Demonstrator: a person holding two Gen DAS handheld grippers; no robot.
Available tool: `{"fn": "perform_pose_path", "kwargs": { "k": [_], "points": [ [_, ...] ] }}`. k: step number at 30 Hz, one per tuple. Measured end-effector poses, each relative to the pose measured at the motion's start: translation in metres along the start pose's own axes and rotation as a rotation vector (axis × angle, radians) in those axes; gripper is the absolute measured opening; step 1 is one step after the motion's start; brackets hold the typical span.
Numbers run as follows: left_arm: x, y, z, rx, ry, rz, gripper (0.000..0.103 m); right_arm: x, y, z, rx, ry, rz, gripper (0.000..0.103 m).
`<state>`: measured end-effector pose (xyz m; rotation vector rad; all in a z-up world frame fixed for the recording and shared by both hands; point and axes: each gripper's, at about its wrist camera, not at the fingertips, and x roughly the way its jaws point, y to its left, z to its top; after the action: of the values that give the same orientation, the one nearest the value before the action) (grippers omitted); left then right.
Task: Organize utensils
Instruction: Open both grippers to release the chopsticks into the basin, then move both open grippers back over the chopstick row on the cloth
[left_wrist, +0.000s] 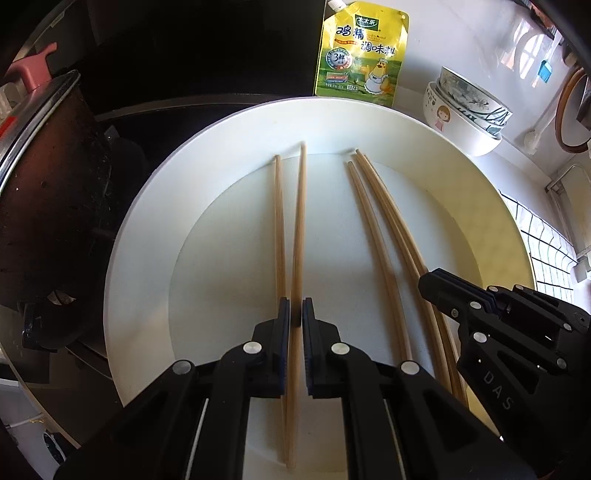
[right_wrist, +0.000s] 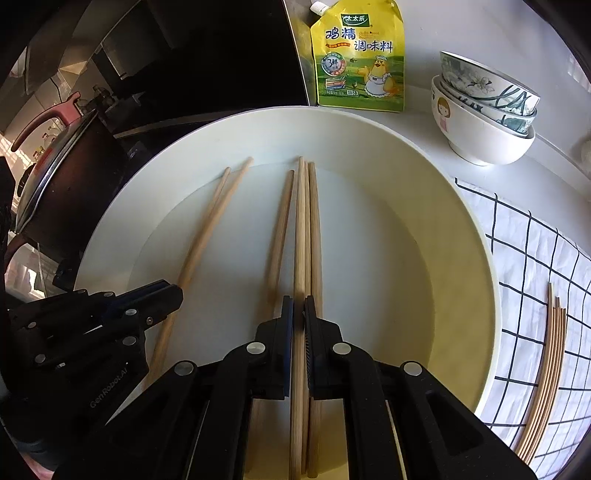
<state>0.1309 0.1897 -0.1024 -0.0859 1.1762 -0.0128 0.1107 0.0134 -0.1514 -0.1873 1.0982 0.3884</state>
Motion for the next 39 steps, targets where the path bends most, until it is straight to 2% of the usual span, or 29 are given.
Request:
{"fn": "perform_pose_path", "kwargs": {
  "k": [2, 6, 8, 10, 24, 39],
  "points": [
    [0.000, 0.001, 0.002, -0.006, 0.002, 0.001, 0.017, -0.002, 0.001, 0.000, -0.003, -0.006, -0.009, 0.007],
    [-0.004, 0.003, 0.003, -0.018, -0.004, 0.005, 0.025, -0.008, 0.001, 0.001, -0.006, -0.025, -0.023, 0.012],
    [-0.007, 0.004, 0.002, -0.024, -0.011, 0.012, 0.037, -0.012, 0.001, 0.000, -0.007, -0.030, -0.020, 0.012],
    [-0.013, 0.005, 0.001, -0.028, -0.024, 0.022, 0.040, -0.016, 0.002, -0.001, -0.011, -0.035, -0.020, 0.013],
    [-0.045, -0.005, -0.015, -0.016, -0.054, 0.025, 0.044, -0.059, -0.008, -0.022, -0.003, -0.095, -0.020, 0.016],
    [-0.081, -0.062, -0.037, 0.047, -0.099, -0.013, 0.045, -0.120, -0.045, -0.058, 0.041, -0.159, -0.058, 0.018]
  ]
}}
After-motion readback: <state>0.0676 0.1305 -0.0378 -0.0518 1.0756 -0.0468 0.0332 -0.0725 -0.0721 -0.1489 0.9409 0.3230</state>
